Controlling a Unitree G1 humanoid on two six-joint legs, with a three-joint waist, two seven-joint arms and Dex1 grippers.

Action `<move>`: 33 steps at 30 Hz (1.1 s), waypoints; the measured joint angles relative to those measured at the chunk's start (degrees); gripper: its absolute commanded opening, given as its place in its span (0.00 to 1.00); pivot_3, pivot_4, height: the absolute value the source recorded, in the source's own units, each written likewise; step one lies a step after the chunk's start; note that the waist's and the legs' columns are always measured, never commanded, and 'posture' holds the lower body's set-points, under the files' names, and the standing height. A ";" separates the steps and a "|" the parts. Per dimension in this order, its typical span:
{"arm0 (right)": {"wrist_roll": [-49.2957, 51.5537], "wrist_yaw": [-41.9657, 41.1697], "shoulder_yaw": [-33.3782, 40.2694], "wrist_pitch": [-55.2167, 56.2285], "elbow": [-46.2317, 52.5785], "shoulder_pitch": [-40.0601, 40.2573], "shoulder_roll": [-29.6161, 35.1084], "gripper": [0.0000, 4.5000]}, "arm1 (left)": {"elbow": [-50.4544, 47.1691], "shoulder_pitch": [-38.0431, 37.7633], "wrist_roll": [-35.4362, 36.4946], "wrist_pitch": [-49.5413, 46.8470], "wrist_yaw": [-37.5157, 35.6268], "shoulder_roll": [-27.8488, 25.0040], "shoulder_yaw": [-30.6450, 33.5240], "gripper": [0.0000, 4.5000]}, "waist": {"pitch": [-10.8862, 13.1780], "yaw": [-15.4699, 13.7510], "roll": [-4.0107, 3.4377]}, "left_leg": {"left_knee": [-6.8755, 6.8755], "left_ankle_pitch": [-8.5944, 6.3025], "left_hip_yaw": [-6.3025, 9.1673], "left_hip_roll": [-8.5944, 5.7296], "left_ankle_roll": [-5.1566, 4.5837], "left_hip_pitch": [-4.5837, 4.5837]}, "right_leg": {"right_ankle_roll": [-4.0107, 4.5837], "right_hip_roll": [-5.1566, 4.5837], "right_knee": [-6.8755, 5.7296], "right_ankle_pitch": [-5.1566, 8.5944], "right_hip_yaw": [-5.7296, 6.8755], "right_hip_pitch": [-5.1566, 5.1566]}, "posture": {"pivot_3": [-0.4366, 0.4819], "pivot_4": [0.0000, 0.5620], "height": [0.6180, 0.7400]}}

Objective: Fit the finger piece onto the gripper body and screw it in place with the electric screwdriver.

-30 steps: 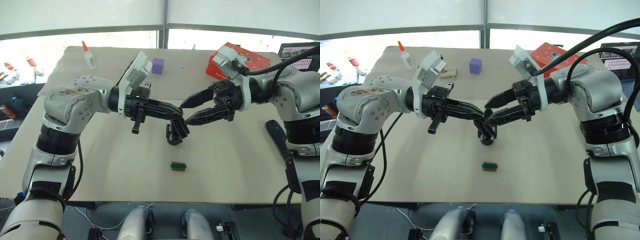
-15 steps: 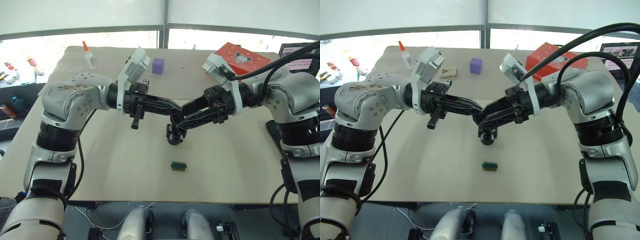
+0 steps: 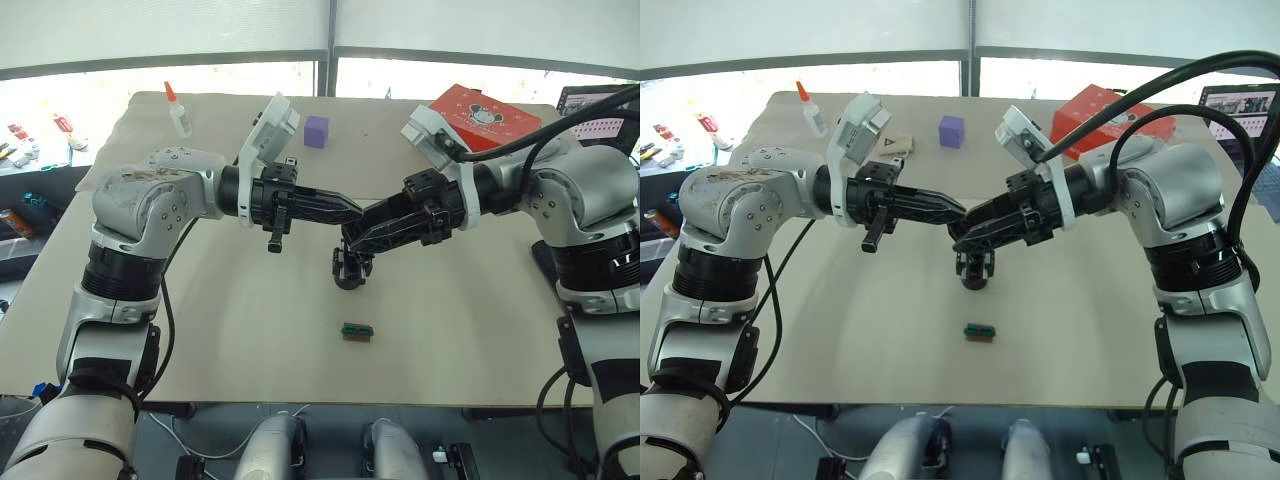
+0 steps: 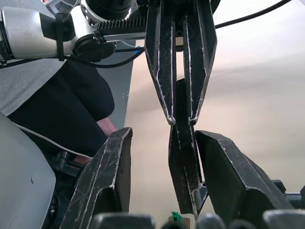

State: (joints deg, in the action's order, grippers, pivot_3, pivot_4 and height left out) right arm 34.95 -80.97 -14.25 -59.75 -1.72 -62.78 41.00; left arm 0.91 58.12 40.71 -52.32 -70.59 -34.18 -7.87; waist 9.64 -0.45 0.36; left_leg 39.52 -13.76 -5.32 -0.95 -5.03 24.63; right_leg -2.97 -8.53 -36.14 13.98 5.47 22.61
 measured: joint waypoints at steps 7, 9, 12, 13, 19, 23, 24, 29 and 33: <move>-0.06 0.02 0.00 0.52 -0.03 0.00 -0.61 0.53 | 0.00 0.00 0.00 -0.03 0.09 0.15 0.01 0.00 | 0.00 0.02 0.00 | 0.02 0.00 0.00 0.00 0.00 0.01 | 0.00 0.00 -0.01 0.00 0.00 0.01 | 0.48 0.27 1.00; -0.07 0.03 -0.01 0.53 -0.04 0.00 -0.81 0.53 | 0.00 0.00 0.00 -0.02 0.12 0.18 0.01 0.00 | 0.00 0.01 0.00 | 0.02 0.00 0.00 0.00 0.00 0.01 | 0.00 0.00 -0.02 0.00 0.00 0.01 | 0.48 0.27 1.00; -0.14 0.02 -0.01 0.53 -0.09 0.00 -0.82 0.53 | 0.05 0.00 -0.01 -0.03 0.34 0.37 0.10 0.00 | 0.00 -0.04 0.00 | 0.03 0.00 0.00 0.00 0.00 0.02 | 0.00 0.00 -0.02 0.00 0.01 0.01 | 0.48 0.27 1.00; -0.18 0.02 -0.02 0.53 -0.10 0.00 -0.82 0.53 | 0.09 0.00 -0.02 -0.03 0.36 0.46 0.15 0.00 | 0.00 -0.04 0.00 | 0.04 0.00 0.01 0.00 0.00 0.02 | 0.00 0.00 -0.02 0.00 0.01 0.01 | 0.48 0.27 1.00; -0.19 0.02 -0.02 0.53 -0.10 0.00 -0.82 0.53 | 0.14 0.01 -0.12 -0.02 0.34 0.49 0.17 0.00 | 0.00 -0.01 0.00 | 0.04 0.00 0.00 0.00 0.00 0.02 | 0.00 0.00 -0.03 0.00 0.00 0.01 | 0.48 0.27 1.00; -0.19 0.41 -0.02 0.39 -0.25 -0.05 -0.89 0.35 | 0.30 0.05 -0.15 -0.02 0.10 0.52 0.17 0.00 | 0.00 -0.02 0.00 | 0.05 0.00 0.01 0.00 0.00 0.02 | 0.00 0.00 -0.03 0.00 0.01 0.01 | 0.48 0.27 1.00; -0.21 0.68 -0.02 0.36 -0.49 -0.06 -0.91 0.28 | 0.32 0.07 -0.17 -0.01 -0.09 0.56 0.16 0.00 | 0.00 -0.02 0.00 | 0.05 0.00 0.01 0.00 0.00 0.02 | 0.00 0.00 -0.03 0.00 0.01 0.01 | 0.48 0.27 1.00; -0.60 1.23 -0.05 0.55 -0.70 -0.07 -0.90 0.07 | 0.38 0.07 -0.34 0.01 -0.40 0.66 0.13 0.00 | 0.00 0.00 0.00 | 0.05 0.00 0.00 0.00 0.00 0.03 | 0.00 0.00 -0.04 0.00 0.01 0.02 | 0.48 0.27 1.00; -1.70 1.02 -0.42 3.25 -0.70 -0.05 -0.80 0.07 | 0.94 0.46 -0.38 0.01 -0.51 0.80 0.12 0.00 | 0.00 -0.02 0.00 | 0.05 0.00 0.00 0.00 0.00 0.03 | 0.00 0.00 -0.04 0.00 0.01 0.02 | 0.48 0.27 1.00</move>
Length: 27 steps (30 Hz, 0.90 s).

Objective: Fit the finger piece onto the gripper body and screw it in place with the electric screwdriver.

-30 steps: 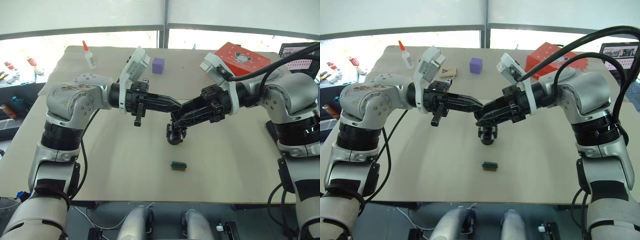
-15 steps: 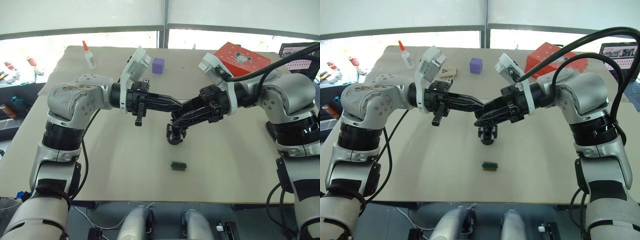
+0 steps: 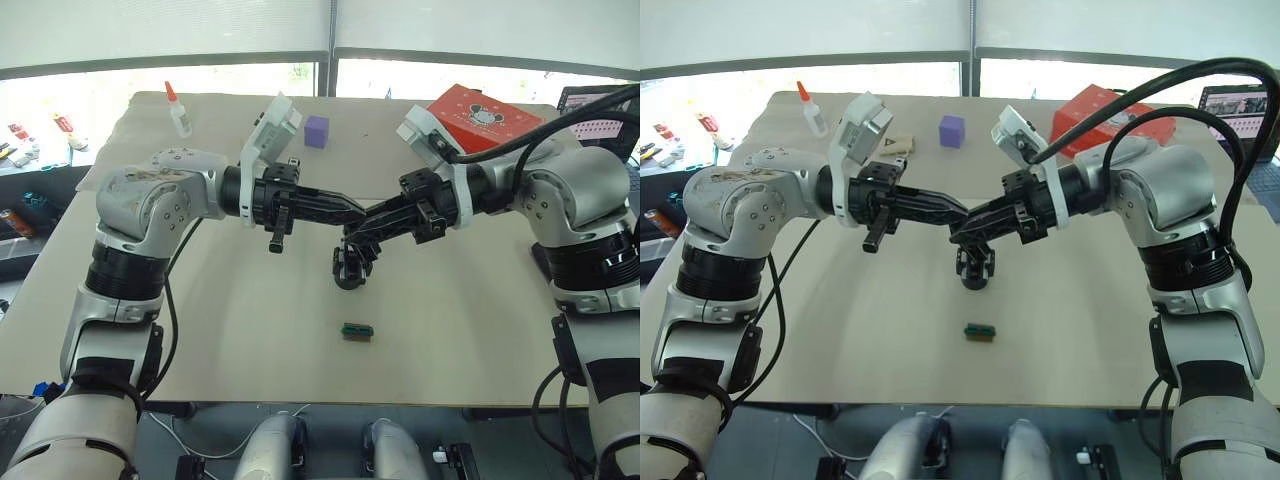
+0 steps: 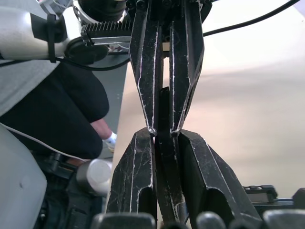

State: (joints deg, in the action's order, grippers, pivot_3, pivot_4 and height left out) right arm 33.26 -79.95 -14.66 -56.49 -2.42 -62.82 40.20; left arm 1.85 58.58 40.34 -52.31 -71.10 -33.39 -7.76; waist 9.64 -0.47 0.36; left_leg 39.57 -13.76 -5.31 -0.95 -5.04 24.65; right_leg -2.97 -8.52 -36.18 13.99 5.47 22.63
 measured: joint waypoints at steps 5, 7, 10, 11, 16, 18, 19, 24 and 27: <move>-0.44 -0.88 -0.03 1.21 0.00 0.12 -0.01 0.07 | 0.69 0.22 -0.31 -0.12 0.43 -0.04 0.03 0.33 | 0.00 0.02 0.00 | 0.01 0.00 0.00 0.00 0.00 0.00 | 0.00 0.00 -0.01 0.00 0.00 0.00 | 0.48 0.27 1.00; -0.43 -1.15 0.00 1.71 0.01 0.18 -0.27 0.07 | 1.05 0.31 -0.37 -0.21 0.28 -0.70 0.14 0.56 | 0.00 0.11 0.00 | 0.01 0.00 0.00 0.01 0.00 0.00 | 0.00 0.00 -0.01 0.00 0.00 0.01 | 0.48 0.27 1.00; -0.47 -1.09 1.02 5.14 0.33 1.50 -1.25 0.07 | 1.22 0.28 -1.03 2.20 -0.76 -2.26 1.00 0.89 | 0.00 0.22 0.00 | 0.00 0.00 0.00 0.01 0.00 0.00 | 0.00 0.01 -0.01 0.00 0.01 0.01 | 0.48 0.27 1.00; -0.44 -1.44 2.00 7.47 1.18 3.02 -1.40 0.07 | 1.40 -0.03 -1.65 3.75 -1.44 -3.53 1.71 0.99 | 0.00 0.22 0.00 | 0.00 0.00 0.00 0.01 0.00 0.00 | 0.00 0.01 0.00 0.00 0.01 0.01 | 0.48 0.27 1.00; 1.05 0.83 7.32 11.30 4.04 9.46 -2.48 0.07 | 2.18 -9.86 -5.59 10.64 -4.25 -10.38 4.30 1.00 | 0.00 0.64 0.00 | -0.01 0.00 -0.02 0.02 0.01 -0.01 | 0.00 0.01 -0.03 0.00 0.01 0.01 | 0.48 0.27 1.00; 1.38 2.37 8.97 12.92 5.57 11.77 -3.31 0.07 | 1.19 -14.37 -8.46 14.96 -5.66 -10.91 2.63 1.00 | 0.00 0.54 0.01 | 0.00 0.00 0.00 0.02 0.01 -0.01 | 0.00 0.01 0.02 0.00 0.04 -0.02 | 0.48 0.27 1.00; 1.50 3.13 9.71 14.23 6.70 13.95 -3.61 0.07 | 0.83 -17.03 -10.78 18.61 -6.52 -11.08 0.94 1.00 | 0.00 0.26 0.01 | 0.00 0.00 0.01 0.01 0.01 -0.02 | 0.00 0.01 0.05 0.00 0.05 -0.06 | 0.48 0.27 1.00; 1.26 5.71 10.00 18.48 7.94 21.09 -5.53 0.07 | 6.23 -20.08 -20.25 32.26 -5.28 -5.69 -4.07 1.00 | 0.01 -0.75 0.04 | 0.21 -0.02 0.05 -0.03 -0.03 0.10 | -0.01 0.00 0.05 -0.01 0.02 -0.06 | 0.48 0.27 1.00; 1.10 6.86 9.98 19.75 8.97 23.12 -5.55 0.07 | 15.23 -19.08 -25.71 40.88 -1.48 0.96 -6.06 1.00 | 0.01 -0.79 0.05 | 0.24 -0.05 0.05 -0.03 -0.08 0.10 | -0.02 0.00 0.01 -0.01 0.02 -0.04 | 0.48 0.27 1.00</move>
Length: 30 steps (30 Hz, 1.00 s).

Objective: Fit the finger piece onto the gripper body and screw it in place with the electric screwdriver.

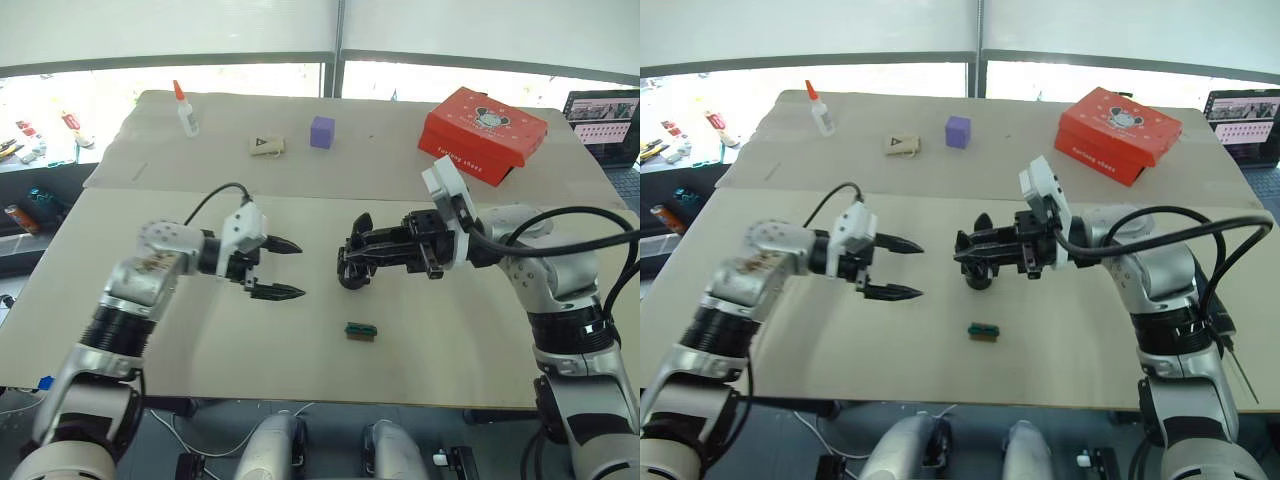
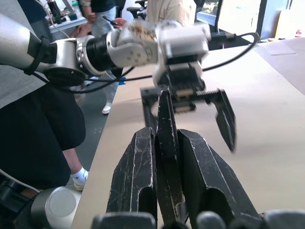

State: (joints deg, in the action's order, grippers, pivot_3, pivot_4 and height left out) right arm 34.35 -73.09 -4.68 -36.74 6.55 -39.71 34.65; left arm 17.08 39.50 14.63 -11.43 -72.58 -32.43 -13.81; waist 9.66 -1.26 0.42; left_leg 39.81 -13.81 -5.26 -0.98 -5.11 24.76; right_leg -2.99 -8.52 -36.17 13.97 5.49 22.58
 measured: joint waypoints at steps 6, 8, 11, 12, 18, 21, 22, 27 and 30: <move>0.20 1.90 0.41 -0.01 1.90 1.49 0.81 0.07 | 11.90 4.15 -4.45 7.82 1.15 7.63 -1.36 1.00 | 0.01 0.56 0.02 | -0.01 -0.02 -0.02 0.00 -0.04 0.08 | -0.01 0.00 -0.03 0.00 0.03 0.06 | 0.48 0.27 1.00; 0.72 2.31 0.81 -0.40 3.28 3.26 1.78 0.07 | 16.55 5.79 -5.87 9.89 1.49 9.96 -1.41 1.00 | 0.01 0.54 0.04 | 0.00 -0.03 -0.02 0.00 -0.06 0.09 | -0.01 0.00 -0.03 0.00 0.02 0.06 | 0.48 0.27 1.00; 2.03 2.85 1.44 -2.31 5.72 5.00 3.32 0.07 | 24.00 7.59 -8.06 12.86 2.45 12.97 -1.62 1.00 | 0.02 0.45 0.05 | 0.08 -0.09 -0.03 0.01 -0.17 0.09 | -0.04 -0.02 0.00 -0.02 0.02 0.02 | 0.48 0.27 1.00; 2.66 3.22 1.72 -2.82 6.50 5.25 3.44 0.07 | 25.79 7.93 -8.48 13.72 2.42 13.64 -1.63 1.00 | 0.02 0.53 0.06 | 0.08 -0.09 -0.03 0.00 -0.18 0.10 | -0.06 -0.04 -0.01 -0.03 0.02 0.03 | 0.48 0.27 1.00; 3.60 5.02 3.22 -4.31 8.47 6.84 4.39 0.07 | 29.26 9.44 -9.09 16.42 1.49 16.30 -1.31 1.00 | 0.02 0.48 0.07 | 0.09 -0.11 -0.02 0.00 -0.20 0.11 | -0.06 -0.08 0.00 -0.04 0.02 0.04 | 0.48 0.27 1.00; 4.50 5.71 3.24 -4.74 9.24 7.31 4.39 0.07 | 31.33 10.13 -10.04 17.60 1.72 17.76 -1.29 1.00 | 0.02 0.45 0.08 | 0.11 -0.12 -0.01 -0.01 -0.22 0.11 | -0.07 -0.10 0.01 -0.04 0.02 0.03 | 0.48 0.27 1.00; 4.69 5.86 3.29 -4.74 9.39 7.59 4.40 0.07 | 32.33 10.40 -10.15 17.80 1.93 18.16 -1.24 1.00 | 0.02 0.46 0.08 | 0.11 -0.12 -0.01 -0.01 -0.23 0.11 | -0.08 -0.10 0.00 -0.05 0.02 0.03 | 0.48 0.27 1.00; 4.79 6.32 3.28 -4.72 9.81 9.42 4.42 0.07 | 35.15 11.73 -10.57 18.80 1.84 18.88 -0.73 1.00 | 0.02 0.48 0.08 | 0.12 -0.13 -0.02 -0.02 -0.24 0.12 | -0.08 -0.11 0.01 -0.05 0.02 0.03 | 0.48 0.27 1.00; 4.79 6.57 3.28 -4.71 9.84 9.45 4.55 0.07 | 36.03 12.08 -11.03 19.10 1.82 19.51 -0.63 1.00 | 0.02 0.43 0.08 | 0.12 -0.13 0.00 -0.02 -0.24 0.12 | -0.08 -0.11 0.01 -0.05 0.03 0.03 | 0.48 0.27 1.00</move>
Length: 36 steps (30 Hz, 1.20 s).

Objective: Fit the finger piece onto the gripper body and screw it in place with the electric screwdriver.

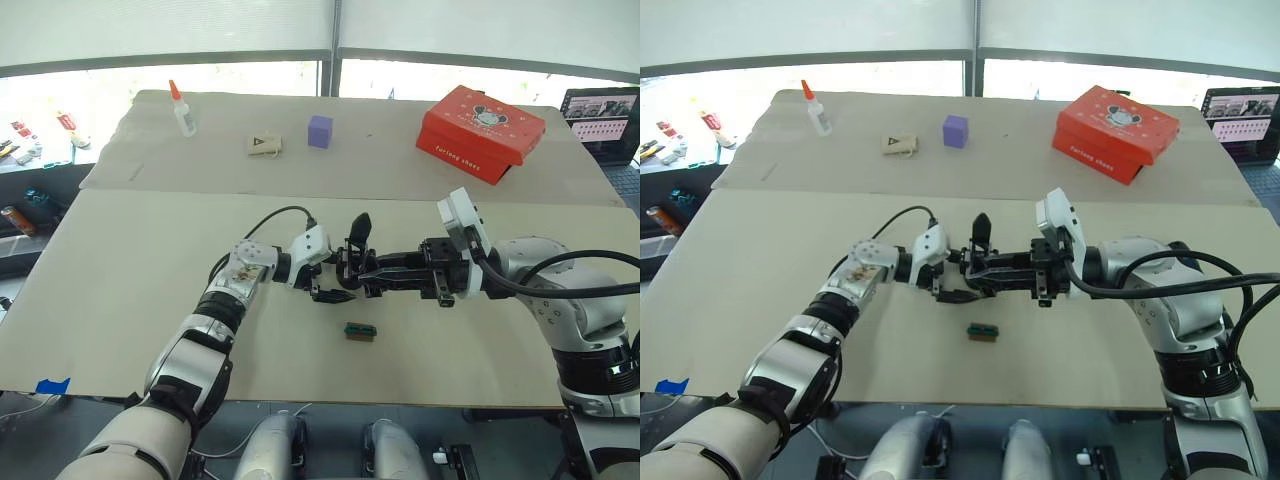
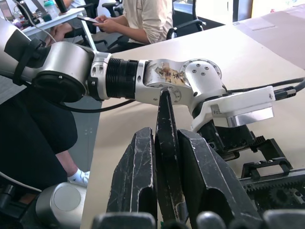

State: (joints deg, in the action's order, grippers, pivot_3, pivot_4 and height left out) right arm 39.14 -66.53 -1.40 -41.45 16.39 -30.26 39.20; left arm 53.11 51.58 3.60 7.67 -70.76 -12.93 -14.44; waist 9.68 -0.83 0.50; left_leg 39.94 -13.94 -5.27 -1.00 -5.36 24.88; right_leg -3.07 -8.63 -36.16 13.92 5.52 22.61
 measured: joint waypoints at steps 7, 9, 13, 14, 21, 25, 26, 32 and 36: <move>-0.49 0.23 -0.10 0.95 0.00 0.18 0.47 0.07 | 1.98 0.87 -0.16 -0.07 -0.15 1.30 1.19 0.88 | 0.00 -0.07 0.00 | 0.02 -0.01 0.00 -0.01 -0.02 0.00 | -0.01 -0.02 0.00 0.00 0.00 -0.01 | 0.48 0.27 1.00; -2.03 0.03 -0.35 2.70 -0.06 0.45 0.61 0.07 | 2.55 0.99 -0.09 -0.28 -0.76 1.62 1.79 0.72 | 0.00 -0.01 0.00 | 0.01 -0.01 -0.01 -0.02 -0.02 0.00 | -0.01 -0.02 0.00 -0.01 0.00 0.00 | 0.48 0.27 1.00; -5.94 -0.99 -2.15 9.41 -2.98 0.98 -1.14 0.07 | 2.90 1.08 -0.11 -0.21 -1.60 1.48 2.29 0.51 | 0.00 0.15 0.01 | 0.01 -0.01 -0.02 -0.02 -0.02 0.00 | -0.01 0.00 -0.01 0.00 0.00 0.00 | 0.48 0.27 1.00; -6.78 -1.14 -2.68 10.99 -4.13 0.99 -1.96 0.07 | 2.89 1.12 -0.21 -0.18 -1.82 1.50 2.27 0.51 | 0.00 0.17 0.01 | 0.01 -0.01 -0.03 -0.02 -0.02 0.00 | -0.01 0.00 -0.01 0.00 0.00 0.01 | 0.48 0.27 1.00; -11.30 -4.98 -5.38 21.40 -15.82 -3.49 -7.84 0.07 | 2.90 1.29 -1.39 1.00 -2.52 1.34 2.15 0.51 | 0.00 0.25 0.02 | 0.02 -0.01 -0.03 -0.02 -0.02 0.00 | -0.02 0.01 -0.01 -0.01 0.02 0.00 | 0.48 0.27 1.00; -12.17 -8.09 -6.98 22.81 -21.62 -6.77 -9.33 0.07 | 3.04 1.35 -2.17 2.51 -2.56 1.30 2.01 0.51 | 0.00 0.25 0.01 | 0.02 -0.01 -0.03 -0.03 -0.02 0.01 | -0.02 0.01 0.00 -0.01 0.01 0.00 | 0.48 0.27 1.00; -12.62 -8.77 -7.10 23.24 -23.10 -7.36 -9.53 0.07 | 3.06 1.37 -2.36 2.69 -2.59 1.31 2.01 0.51 | 0.00 0.23 0.02 | 0.02 -0.01 -0.02 -0.03 -0.02 0.00 | -0.02 0.01 0.00 -0.01 0.02 0.00 | 0.48 0.27 1.00; -14.09 -12.58 -7.18 25.98 -29.08 -9.66 -10.08 0.07 | 3.39 1.40 -2.77 3.53 -2.60 1.18 2.12 0.51 | 0.00 0.35 0.01 | 0.02 0.00 -0.02 -0.01 -0.01 -0.01 | -0.02 0.01 -0.02 -0.01 0.02 0.00 | 0.48 0.27 1.00; -14.69 -13.56 -7.14 27.66 -30.91 -10.18 -10.71 0.07 | 3.40 1.40 -2.81 3.56 -2.64 1.09 2.15 0.51 | -0.01 0.44 0.01 | 0.02 0.00 -0.02 -0.01 -0.01 -0.01 | -0.02 0.01 -0.03 0.00 0.02 -0.01 | 0.48 0.27 1.00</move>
State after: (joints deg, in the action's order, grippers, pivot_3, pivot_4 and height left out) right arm 24.44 -80.08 -8.54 -13.79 -14.52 -40.44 28.49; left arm 56.51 52.98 0.79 11.23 -73.40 -11.84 -12.30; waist 9.67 -0.39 0.51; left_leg 39.96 -13.95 -5.29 -1.01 -5.37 24.87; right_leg -3.09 -8.62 -36.20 13.92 5.54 22.61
